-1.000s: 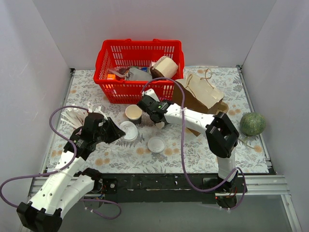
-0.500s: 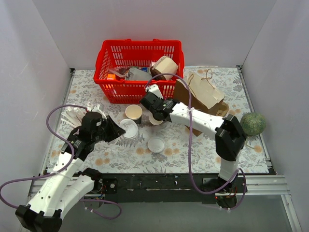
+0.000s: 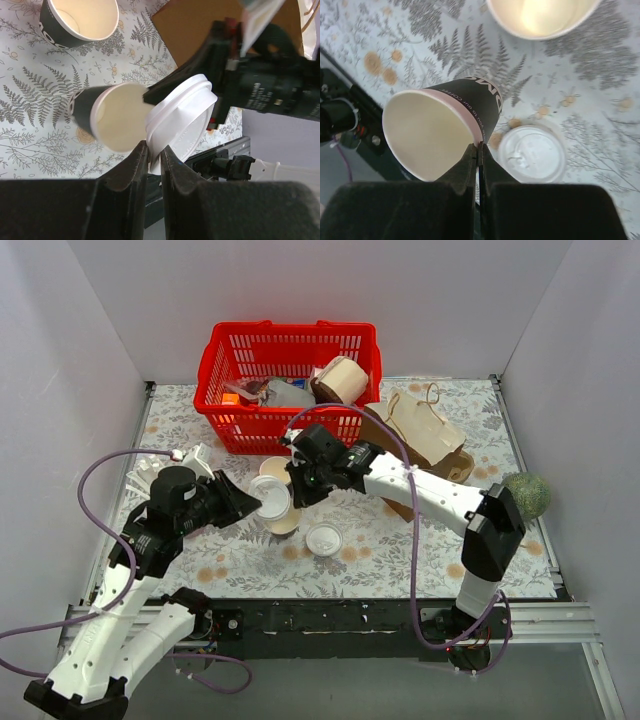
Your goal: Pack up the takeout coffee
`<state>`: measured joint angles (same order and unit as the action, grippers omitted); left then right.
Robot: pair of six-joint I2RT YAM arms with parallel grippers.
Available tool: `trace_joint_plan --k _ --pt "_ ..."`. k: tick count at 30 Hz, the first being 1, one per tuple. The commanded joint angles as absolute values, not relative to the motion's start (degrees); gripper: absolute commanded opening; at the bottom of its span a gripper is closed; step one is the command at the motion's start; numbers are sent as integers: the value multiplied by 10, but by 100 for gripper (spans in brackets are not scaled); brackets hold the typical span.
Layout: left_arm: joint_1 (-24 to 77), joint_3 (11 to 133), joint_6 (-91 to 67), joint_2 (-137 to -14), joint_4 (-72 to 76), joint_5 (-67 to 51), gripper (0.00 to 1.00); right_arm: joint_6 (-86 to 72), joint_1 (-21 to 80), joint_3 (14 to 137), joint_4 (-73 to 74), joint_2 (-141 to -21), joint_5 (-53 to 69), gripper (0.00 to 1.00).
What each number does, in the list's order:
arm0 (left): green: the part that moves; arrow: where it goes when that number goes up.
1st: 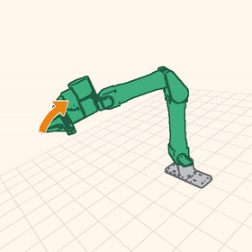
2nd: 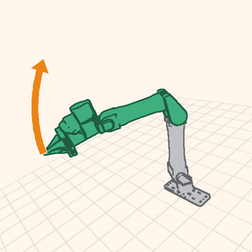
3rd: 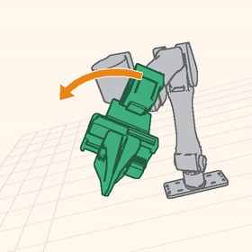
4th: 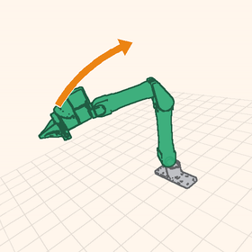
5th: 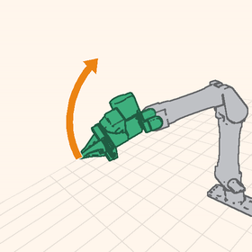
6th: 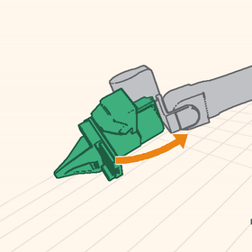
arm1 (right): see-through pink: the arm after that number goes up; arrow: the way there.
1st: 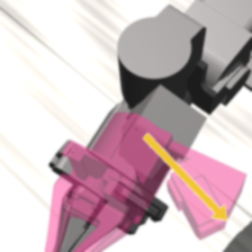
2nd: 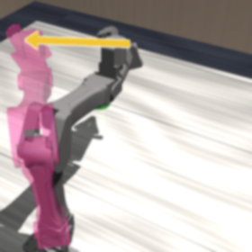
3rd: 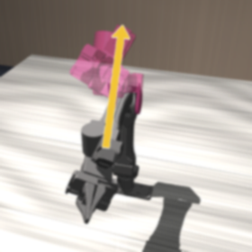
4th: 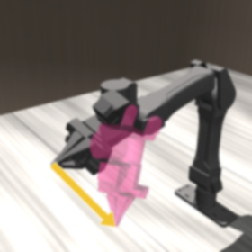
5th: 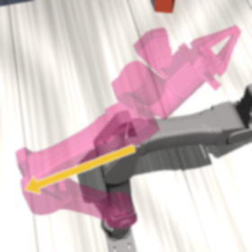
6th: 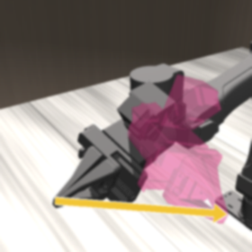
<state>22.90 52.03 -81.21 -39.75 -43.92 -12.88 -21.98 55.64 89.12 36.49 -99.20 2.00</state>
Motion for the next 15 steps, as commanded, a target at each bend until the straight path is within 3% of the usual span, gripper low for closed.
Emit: trace_joint_plan --k 1,6,15 --pt "228 541 -799 -387 -468 -143 0 -246 560 882 322 -1021 156 1" --pt "228 528 -799 -403 -476 -151 0 -261 560 853 257 -1035 180 1" --pt "228 520 -798 -424 -504 -146 0 -261 560 841 265 -1048 94 6"
